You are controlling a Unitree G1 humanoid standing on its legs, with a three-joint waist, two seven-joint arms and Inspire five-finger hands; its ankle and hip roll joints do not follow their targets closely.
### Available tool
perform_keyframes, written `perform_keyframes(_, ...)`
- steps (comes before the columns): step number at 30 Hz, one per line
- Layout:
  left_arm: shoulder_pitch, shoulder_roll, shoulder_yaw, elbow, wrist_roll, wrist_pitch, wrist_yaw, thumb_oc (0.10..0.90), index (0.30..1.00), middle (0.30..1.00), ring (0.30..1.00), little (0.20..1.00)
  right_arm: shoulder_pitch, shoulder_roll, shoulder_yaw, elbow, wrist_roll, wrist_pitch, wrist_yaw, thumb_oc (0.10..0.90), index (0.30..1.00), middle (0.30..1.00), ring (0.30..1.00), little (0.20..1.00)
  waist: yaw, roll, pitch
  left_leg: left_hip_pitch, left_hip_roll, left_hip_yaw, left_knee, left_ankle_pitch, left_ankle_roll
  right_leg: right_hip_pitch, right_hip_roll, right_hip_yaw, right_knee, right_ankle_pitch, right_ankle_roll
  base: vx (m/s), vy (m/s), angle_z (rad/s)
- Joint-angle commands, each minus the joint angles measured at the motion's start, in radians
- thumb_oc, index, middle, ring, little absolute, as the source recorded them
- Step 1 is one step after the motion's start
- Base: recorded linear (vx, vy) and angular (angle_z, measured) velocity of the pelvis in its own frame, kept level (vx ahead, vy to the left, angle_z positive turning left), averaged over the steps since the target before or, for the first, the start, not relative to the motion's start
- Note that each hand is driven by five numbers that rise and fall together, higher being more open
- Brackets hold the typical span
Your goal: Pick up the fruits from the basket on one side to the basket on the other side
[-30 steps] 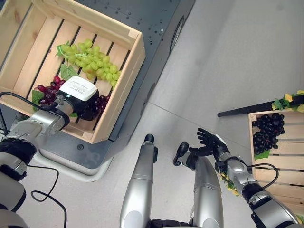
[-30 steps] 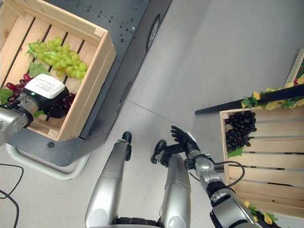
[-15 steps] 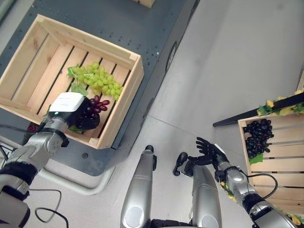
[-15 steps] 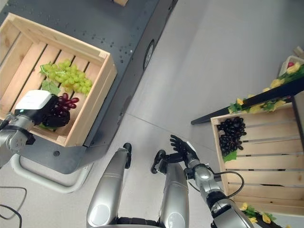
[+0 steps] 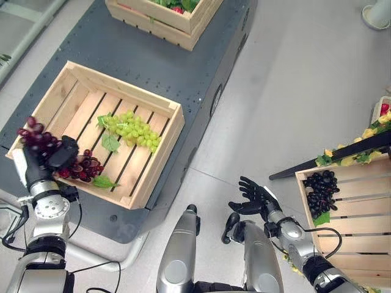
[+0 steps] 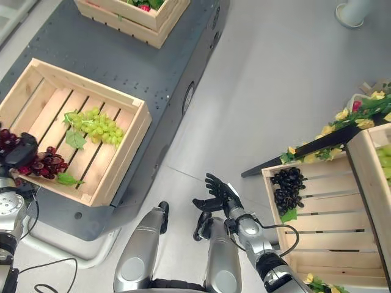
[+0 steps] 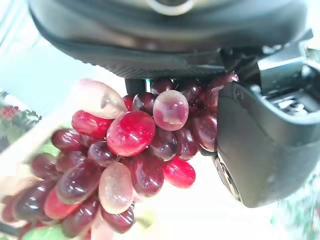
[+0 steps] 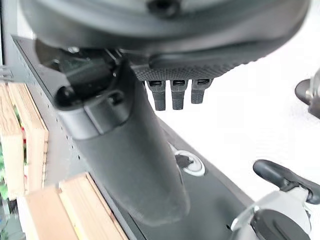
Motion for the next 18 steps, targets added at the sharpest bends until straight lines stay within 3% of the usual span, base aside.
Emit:
perform_keyframes(1,0.025,0.029,0.09,-0.043,-0.147,-0.127,-0.051,0.4,0.3,0.3,0.3,0.3,0.062,0.008,-0.055,-0.031,0.042,-0.048,-0.042,0.8,0.9,0.9,0.9,0.9,-0.022,0.061,-0.161,0.1,-0.102,-0.013,-0.16,0.014,0.093,0.107,0.003,0.001,-0.101,0.047,-0.007,0.06,-0.032,-0.01)
perform_keyframes(9,0.064,0.024,0.115,-0.083,-0.25,-0.14,-0.119,0.4,0.3,0.3,0.3,0.3,0.129,0.025,-0.083,-0.082,0.049,-0.067,-0.004,0.8,0.9,0.9,0.9,0.9,-0.061,0.081,-0.261,0.245,-0.099,-0.019,-0.357,0.073,0.079,0.226,0.043,0.03,-0.325,0.112,0.02,0.05,-0.039,-0.07)
perform_keyframes(13,0.089,0.01,0.12,-0.124,-0.209,-0.18,-0.091,0.4,0.3,0.3,0.3,0.3,0.167,0.023,-0.099,-0.089,0.055,-0.071,0.035,0.8,0.9,0.9,0.9,0.9,-0.074,0.088,-0.327,0.339,-0.102,-0.041,-0.5,0.121,0.062,0.334,0.072,0.037,-0.484,0.152,0.021,0.08,-0.068,-0.13)
perform_keyframes(18,0.086,0.024,0.105,-0.182,-0.164,-0.161,-0.072,0.4,0.3,0.3,0.3,0.3,0.192,0.017,-0.098,-0.123,0.078,-0.083,0.099,0.8,0.9,0.9,0.9,0.9,-0.076,0.086,-0.377,0.394,-0.106,-0.062,-0.603,0.162,0.051,0.396,0.091,0.036,-0.584,0.194,0.024,0.06,-0.082,-0.08)
